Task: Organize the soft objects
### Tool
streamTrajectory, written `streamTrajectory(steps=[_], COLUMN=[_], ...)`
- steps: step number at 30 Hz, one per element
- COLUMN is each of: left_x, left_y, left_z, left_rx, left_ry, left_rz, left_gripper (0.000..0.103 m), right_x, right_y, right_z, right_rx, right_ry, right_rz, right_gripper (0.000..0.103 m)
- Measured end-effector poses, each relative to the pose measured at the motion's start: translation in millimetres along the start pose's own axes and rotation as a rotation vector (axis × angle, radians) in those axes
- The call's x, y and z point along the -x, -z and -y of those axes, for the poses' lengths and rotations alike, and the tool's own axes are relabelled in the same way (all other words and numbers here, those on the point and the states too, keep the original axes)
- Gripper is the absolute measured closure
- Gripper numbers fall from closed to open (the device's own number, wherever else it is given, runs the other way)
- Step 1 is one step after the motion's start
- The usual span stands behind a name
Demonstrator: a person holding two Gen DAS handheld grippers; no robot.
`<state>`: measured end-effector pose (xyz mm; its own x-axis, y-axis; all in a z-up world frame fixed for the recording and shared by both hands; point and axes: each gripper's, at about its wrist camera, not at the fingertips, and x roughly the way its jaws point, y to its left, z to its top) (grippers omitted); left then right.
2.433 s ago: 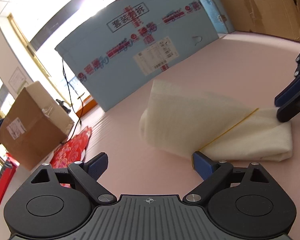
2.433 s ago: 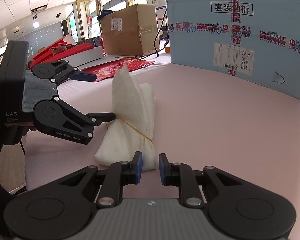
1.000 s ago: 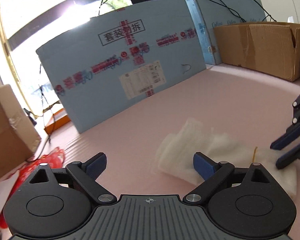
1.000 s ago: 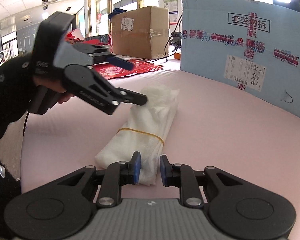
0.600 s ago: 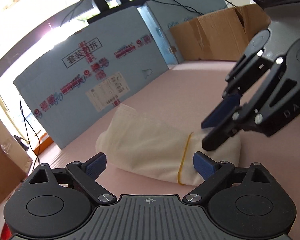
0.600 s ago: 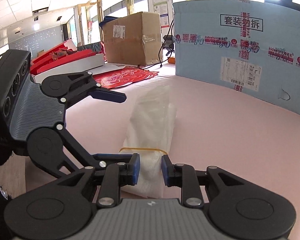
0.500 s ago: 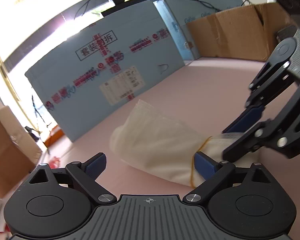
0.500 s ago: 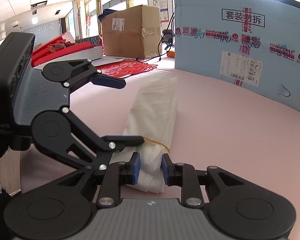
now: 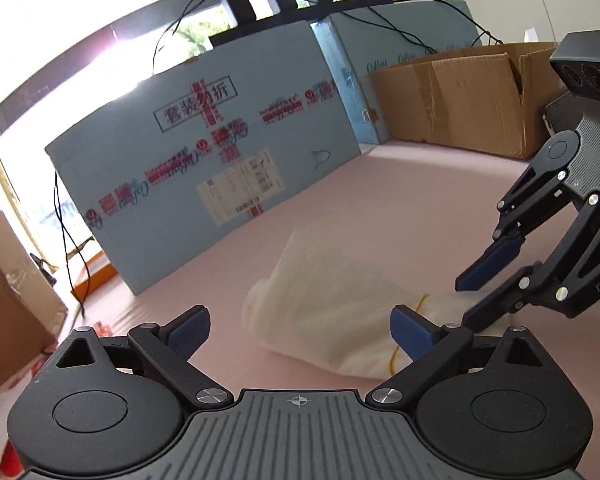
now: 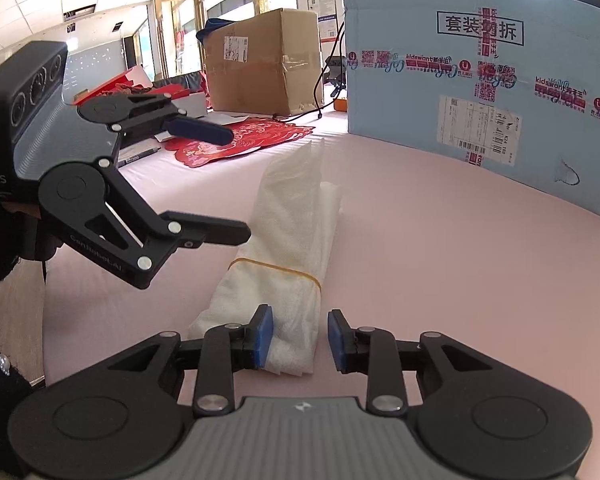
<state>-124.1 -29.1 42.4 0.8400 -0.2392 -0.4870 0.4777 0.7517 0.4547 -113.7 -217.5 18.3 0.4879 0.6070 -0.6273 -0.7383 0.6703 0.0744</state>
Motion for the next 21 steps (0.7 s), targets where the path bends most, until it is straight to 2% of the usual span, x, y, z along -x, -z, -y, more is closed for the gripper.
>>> streamTrajectory(steps=[3,7,9,11,13,16,21], left_x=[-18,-39,-52,-67,-73,-62,-34], left_y=[-4,-14,-17,-14,-4,8,28], left_z=[27,32,21,-3,-28,-47,-69], left_rx=[-0.148,-0.145,-0.085,0.040,0.157,0.279,0.389], left_ry=[0.044,-0.042,-0.010,-0.017,0.051,0.141,0.229], left_rz=[-0.066,-0.037,-0.033,-0.044,-0.063,-0.051,-0.027], left_gripper=[0.004,0.004,0.003,0.003,0.003,0.003,0.003], right_x=[-1,-1,0,0,1,1,2], right_y=[0,1,2,2,2,0,-3], right_z=[-1,-3,-3,-2,2,8,15], right_rx=[0.000,0.015,0.017,0.012,0.001,-0.020,-0.065], right_ry=[0.003,0.009,0.007,0.000,-0.009,-0.023,-0.021], right_rz=[0.002,0.007,0.008,0.010,0.010,0.005,0.008], right_gripper=[0.071,0.073,0.077,0.077,0.077,0.069,0.065])
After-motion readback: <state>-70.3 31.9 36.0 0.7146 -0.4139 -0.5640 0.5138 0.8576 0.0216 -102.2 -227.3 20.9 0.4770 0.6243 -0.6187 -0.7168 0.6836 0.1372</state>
